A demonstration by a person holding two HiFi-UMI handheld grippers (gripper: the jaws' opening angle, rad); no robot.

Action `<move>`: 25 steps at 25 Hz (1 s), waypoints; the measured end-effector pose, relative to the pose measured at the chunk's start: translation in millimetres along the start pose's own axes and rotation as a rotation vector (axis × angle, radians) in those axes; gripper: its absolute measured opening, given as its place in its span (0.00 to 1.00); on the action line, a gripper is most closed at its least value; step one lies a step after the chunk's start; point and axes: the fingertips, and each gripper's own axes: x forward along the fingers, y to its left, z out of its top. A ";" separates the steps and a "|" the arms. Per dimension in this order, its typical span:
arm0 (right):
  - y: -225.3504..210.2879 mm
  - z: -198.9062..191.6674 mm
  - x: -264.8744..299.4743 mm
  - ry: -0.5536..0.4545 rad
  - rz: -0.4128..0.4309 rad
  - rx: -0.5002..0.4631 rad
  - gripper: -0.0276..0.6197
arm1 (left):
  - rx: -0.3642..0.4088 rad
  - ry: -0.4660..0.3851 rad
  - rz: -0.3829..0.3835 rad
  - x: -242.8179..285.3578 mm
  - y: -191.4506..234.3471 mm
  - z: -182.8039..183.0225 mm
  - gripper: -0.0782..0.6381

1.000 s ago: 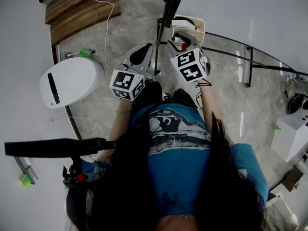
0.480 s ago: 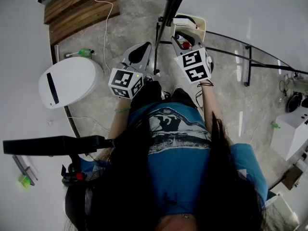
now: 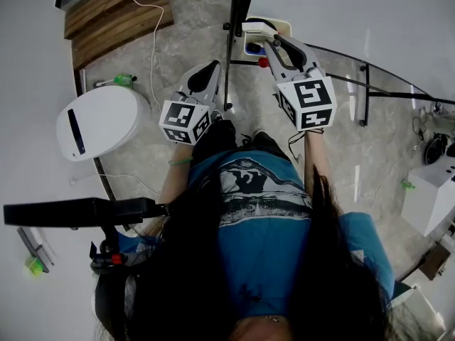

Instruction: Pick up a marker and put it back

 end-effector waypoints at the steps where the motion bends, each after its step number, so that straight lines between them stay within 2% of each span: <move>1: -2.5 5.6 -7.4 -0.019 -0.002 0.007 0.17 | 0.002 0.001 0.000 0.6 -4.0 0.1 0.12; 6: -18.1 15.0 -47.1 -0.091 0.012 0.067 0.17 | 0.012 -0.010 -0.022 7.0 -34.9 0.8 0.12; 9: -29.9 11.7 -71.3 -0.113 0.016 0.102 0.17 | -0.010 -0.041 -0.042 10.0 -55.1 5.9 0.12; 18: -60.1 -21.5 -128.5 -0.104 0.016 0.151 0.17 | -0.029 -0.068 -0.063 22.5 -112.6 6.1 0.12; 25: -54.9 -36.7 -148.5 -0.102 0.077 0.164 0.17 | -0.079 -0.096 -0.050 20.8 -140.8 3.0 0.11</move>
